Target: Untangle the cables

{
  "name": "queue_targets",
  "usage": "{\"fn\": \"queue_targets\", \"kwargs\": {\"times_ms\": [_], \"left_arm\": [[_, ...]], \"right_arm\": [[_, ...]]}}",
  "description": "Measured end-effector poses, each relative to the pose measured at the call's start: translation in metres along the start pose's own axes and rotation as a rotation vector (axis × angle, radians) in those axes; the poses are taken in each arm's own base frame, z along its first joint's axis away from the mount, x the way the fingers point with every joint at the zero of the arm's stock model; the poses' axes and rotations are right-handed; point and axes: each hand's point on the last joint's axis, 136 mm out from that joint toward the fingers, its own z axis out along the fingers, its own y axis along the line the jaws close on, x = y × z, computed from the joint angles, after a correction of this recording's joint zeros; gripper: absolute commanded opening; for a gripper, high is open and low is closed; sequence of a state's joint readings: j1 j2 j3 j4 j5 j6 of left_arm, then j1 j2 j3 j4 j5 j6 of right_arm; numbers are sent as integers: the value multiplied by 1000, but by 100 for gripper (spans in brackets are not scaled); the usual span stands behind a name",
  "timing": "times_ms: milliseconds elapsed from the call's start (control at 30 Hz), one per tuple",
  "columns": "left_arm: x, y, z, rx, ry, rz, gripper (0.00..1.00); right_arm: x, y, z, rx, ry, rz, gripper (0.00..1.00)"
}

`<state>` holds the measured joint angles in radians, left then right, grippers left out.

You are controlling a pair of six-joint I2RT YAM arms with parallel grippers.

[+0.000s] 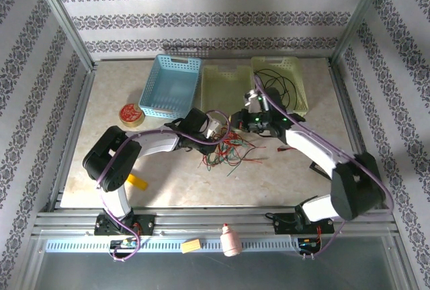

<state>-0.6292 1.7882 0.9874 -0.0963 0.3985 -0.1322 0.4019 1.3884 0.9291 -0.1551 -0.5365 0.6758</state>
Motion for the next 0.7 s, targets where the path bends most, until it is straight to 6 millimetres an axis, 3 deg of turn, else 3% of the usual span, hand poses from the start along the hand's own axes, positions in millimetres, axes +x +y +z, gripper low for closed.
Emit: {"fn": "queue_targets", "kwargs": {"times_ms": [133,300,533,700], "left_arm": [[11,4,-3,-21,13,-8,0],[26,9,-7,-49,30,-14,0],[37,14,-12,-81,34,-25,0],[38,19,-14,-110,30,-34,0]], "right_arm": [[-47,-3,-58,77,-280,-3,0],[-89,-14,-129,175,-576,9,0],[-123,-31,-182,323,-780,-3,0],[-161,-15,-217,354,-896,-56,0]]}}
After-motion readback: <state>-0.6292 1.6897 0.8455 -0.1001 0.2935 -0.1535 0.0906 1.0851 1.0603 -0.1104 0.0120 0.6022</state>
